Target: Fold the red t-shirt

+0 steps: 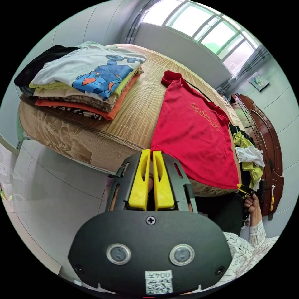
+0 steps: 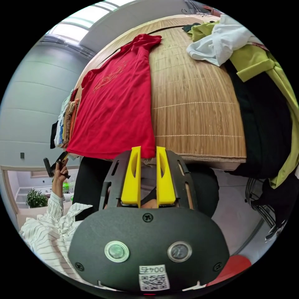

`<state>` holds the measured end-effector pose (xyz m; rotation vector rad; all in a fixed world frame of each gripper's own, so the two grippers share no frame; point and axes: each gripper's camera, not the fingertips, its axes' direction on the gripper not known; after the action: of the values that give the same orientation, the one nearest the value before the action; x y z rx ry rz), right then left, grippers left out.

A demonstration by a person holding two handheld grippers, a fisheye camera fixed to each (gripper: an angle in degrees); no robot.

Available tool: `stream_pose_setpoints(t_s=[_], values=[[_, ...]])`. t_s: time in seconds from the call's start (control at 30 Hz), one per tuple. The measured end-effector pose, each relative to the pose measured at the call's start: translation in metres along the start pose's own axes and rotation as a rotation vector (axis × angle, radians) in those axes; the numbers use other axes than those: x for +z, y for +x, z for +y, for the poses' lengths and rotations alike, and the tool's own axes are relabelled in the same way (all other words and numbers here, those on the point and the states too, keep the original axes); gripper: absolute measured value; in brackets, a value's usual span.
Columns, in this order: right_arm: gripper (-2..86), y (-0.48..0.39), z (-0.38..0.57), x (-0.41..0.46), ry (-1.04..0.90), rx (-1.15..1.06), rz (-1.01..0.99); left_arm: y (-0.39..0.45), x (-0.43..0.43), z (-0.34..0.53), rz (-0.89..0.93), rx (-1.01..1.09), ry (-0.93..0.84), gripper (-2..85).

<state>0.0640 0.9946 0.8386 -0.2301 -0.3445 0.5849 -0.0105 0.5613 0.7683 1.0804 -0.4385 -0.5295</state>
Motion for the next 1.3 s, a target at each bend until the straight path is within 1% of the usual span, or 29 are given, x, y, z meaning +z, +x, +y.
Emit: stream_pose_setpoints(t_s=[0.03, 0.07, 0.13, 0.2, 0.27, 0.37, 0.5, 0.6, 0.67, 0.77, 0.83, 0.93, 1.0, 1.07, 1.2, 1.3], values=[[6.4, 0.002, -0.001, 0.001, 0.01, 0.024, 0.026, -0.001, 0.002, -0.001, 0.002, -0.006, -0.002, 1.1], [5.5, 0.004, -0.002, 0.001, 0.024, 0.021, 0.005, -0.002, 0.002, -0.001, 0.005, -0.009, -0.003, 1.1], [4.1, 0.007, -0.004, 0.005, -0.002, 0.014, -0.026, -0.005, 0.005, -0.002, 0.013, -0.019, -0.006, 1.1], [3.1, 0.006, -0.007, 0.007, -0.024, -0.018, -0.013, -0.006, 0.006, -0.003, 0.021, -0.024, -0.009, 1.0], [2.3, 0.007, -0.01, -0.01, -0.02, -0.056, 0.019, -0.005, 0.006, -0.003, 0.041, -0.023, -0.014, 1.1], [2.0, 0.022, -0.01, -0.049, 0.023, -0.064, 0.035, 0.004, 0.009, 0.001, 0.073, 0.013, -0.047, 1.1], [2.0, 0.046, -0.006, -0.08, 0.032, -0.057, 0.045, 0.017, 0.02, 0.014, 0.106, 0.073, -0.099, 1.2], [2.4, 0.061, 0.005, -0.069, -0.003, -0.04, 0.05, 0.014, 0.025, 0.024, 0.089, 0.078, -0.117, 1.5], [2.6, 0.069, 0.016, -0.045, -0.034, -0.021, 0.051, 0.008, 0.026, 0.028, 0.084, 0.067, -0.121, 1.9], [3.1, 0.076, 0.024, -0.02, -0.039, 0.011, 0.061, 0.0, 0.028, 0.033, 0.105, 0.085, -0.147, 3.5], [3.6, 0.076, 0.028, -0.016, -0.021, 0.018, 0.086, -0.007, 0.03, 0.034, 0.161, 0.11, -0.172, 6.4], [4.2, 0.063, 0.035, -0.028, 0.069, -0.001, 0.176, -0.026, 0.025, 0.036, 0.223, 0.09, -0.176, 10.4], [4.3, 0.047, 0.038, -0.038, 0.135, -0.039, 0.246, -0.039, 0.016, 0.038, 0.215, 0.073, -0.151, 11.5], [4.2, 0.021, 0.037, -0.044, 0.19, -0.122, 0.297, -0.049, 0.005, 0.039, 0.204, 0.061, -0.112, 11.7], [4.3, -0.01, 0.022, -0.034, 0.211, -0.204, 0.329, -0.06, -0.024, 0.032, 0.132, 0.046, -0.016, 11.0], [3.7, -0.027, 0.007, -0.012, 0.175, -0.258, 0.317, -0.061, -0.037, 0.023, 0.142, 0.092, -0.006, 11.0]])
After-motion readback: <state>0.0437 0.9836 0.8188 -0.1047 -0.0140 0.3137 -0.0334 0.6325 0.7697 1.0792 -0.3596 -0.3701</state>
